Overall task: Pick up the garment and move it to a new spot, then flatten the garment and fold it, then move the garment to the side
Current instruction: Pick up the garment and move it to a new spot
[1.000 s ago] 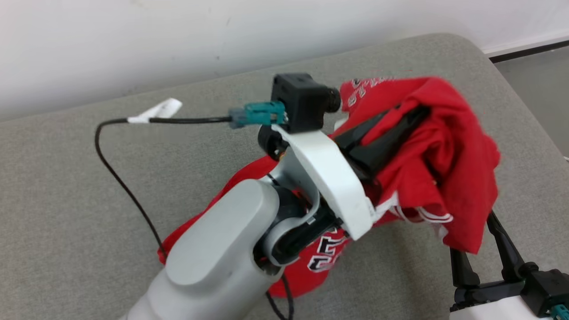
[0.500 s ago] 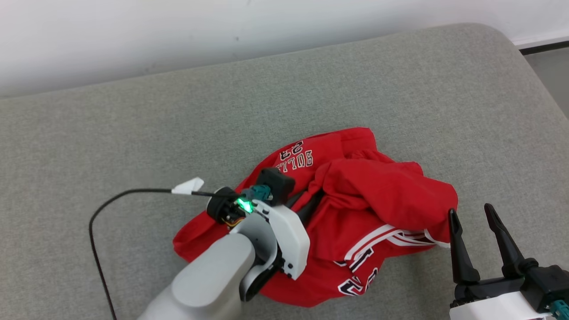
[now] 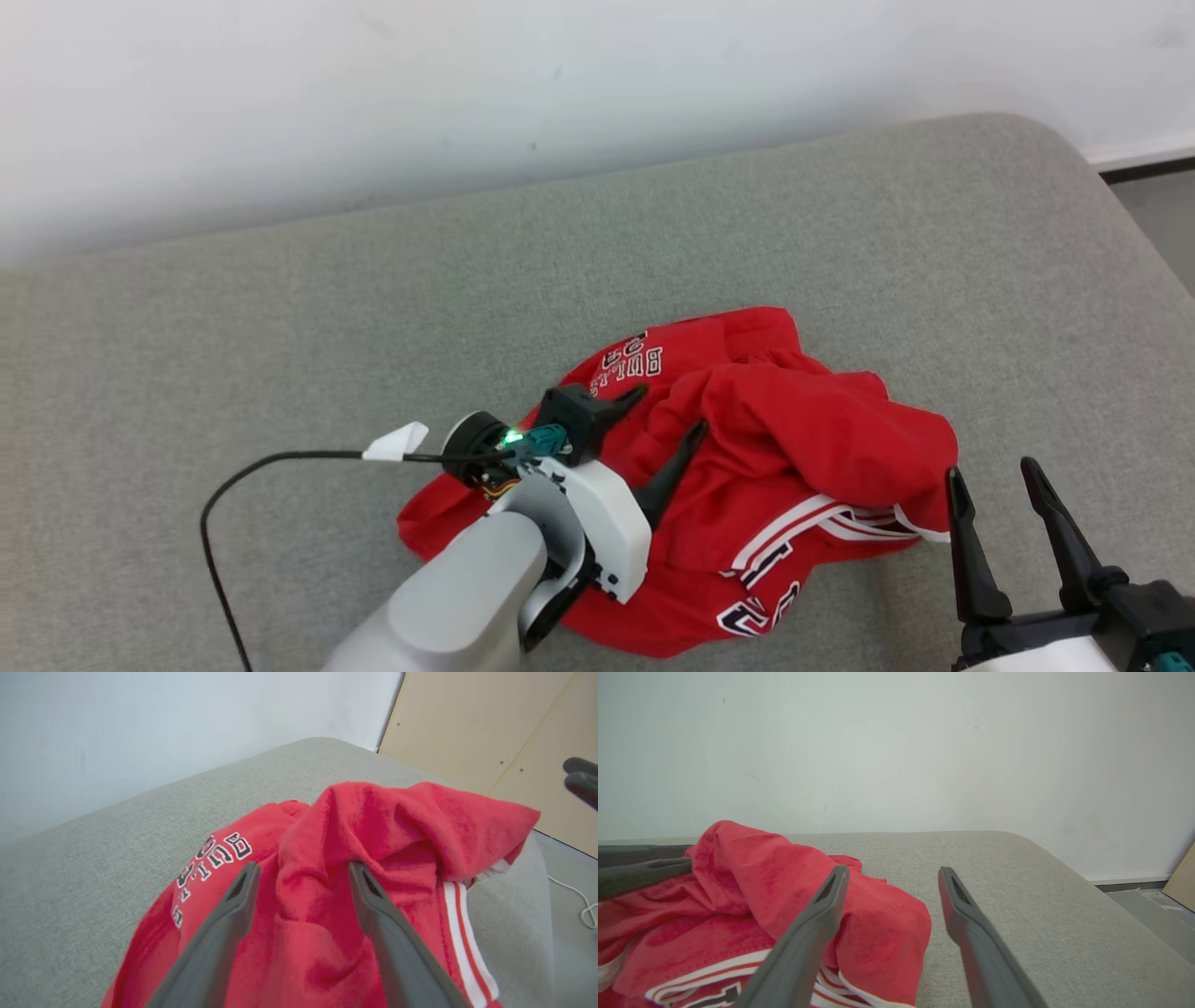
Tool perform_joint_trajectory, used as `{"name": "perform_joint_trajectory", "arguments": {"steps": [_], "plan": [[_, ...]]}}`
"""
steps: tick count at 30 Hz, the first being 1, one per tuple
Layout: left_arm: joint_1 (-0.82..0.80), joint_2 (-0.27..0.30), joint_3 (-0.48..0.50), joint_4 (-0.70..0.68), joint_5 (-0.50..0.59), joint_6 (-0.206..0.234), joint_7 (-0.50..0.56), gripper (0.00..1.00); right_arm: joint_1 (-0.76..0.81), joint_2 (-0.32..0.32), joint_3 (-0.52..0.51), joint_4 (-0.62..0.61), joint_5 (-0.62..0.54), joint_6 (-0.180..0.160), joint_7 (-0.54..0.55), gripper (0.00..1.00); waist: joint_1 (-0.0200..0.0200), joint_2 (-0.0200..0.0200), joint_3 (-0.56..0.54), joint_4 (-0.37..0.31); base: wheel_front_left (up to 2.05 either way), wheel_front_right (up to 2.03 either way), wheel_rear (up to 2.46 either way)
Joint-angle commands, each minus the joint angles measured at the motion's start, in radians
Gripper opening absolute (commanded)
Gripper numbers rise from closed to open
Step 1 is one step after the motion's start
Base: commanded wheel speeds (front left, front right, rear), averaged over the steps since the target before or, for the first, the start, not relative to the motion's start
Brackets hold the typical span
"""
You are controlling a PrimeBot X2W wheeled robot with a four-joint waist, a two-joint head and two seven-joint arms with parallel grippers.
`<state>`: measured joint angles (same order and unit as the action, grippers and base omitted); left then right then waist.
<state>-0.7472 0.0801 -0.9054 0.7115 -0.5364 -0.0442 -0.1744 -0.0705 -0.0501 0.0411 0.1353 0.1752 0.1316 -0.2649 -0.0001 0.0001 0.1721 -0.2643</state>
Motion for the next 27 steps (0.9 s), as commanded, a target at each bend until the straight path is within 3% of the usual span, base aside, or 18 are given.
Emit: {"name": "perform_joint_trajectory", "arguments": {"steps": [1,11,15,21,27], "plan": [[0.014,0.000,0.005,-0.002,0.009,0.011,-0.019,1.00,0.018,-0.002,-0.008,0.002,-0.008,-0.002,0.001,1.00,0.0001,-0.0001,-0.029,0.012,0.00,0.00,0.00],[0.121,0.085,0.067,-0.153,-0.001,0.115,-0.078,1.00,0.087,-0.019,-0.053,-0.015,-0.019,-0.002,0.001,1.00,0.0001,-0.0001,-0.109,0.069,0.00,0.00,0.00],[0.178,0.120,0.066,-0.219,-0.003,0.137,-0.076,1.00,0.096,-0.022,-0.054,-0.020,-0.020,-0.002,0.001,1.00,0.0001,-0.0001,-0.116,0.085,0.00,0.00,0.00],[0.187,0.141,0.043,-0.291,0.006,0.143,-0.036,1.00,0.078,-0.022,-0.037,-0.022,-0.018,-0.002,0.001,1.00,0.0001,-0.0001,-0.104,0.083,0.00,0.00,0.00],[0.091,0.139,-0.003,-0.316,0.041,0.099,0.052,1.00,0.044,-0.025,-0.012,-0.016,-0.008,-0.002,0.001,1.00,0.0001,-0.0001,-0.073,0.041,0.00,0.00,0.00]]}}
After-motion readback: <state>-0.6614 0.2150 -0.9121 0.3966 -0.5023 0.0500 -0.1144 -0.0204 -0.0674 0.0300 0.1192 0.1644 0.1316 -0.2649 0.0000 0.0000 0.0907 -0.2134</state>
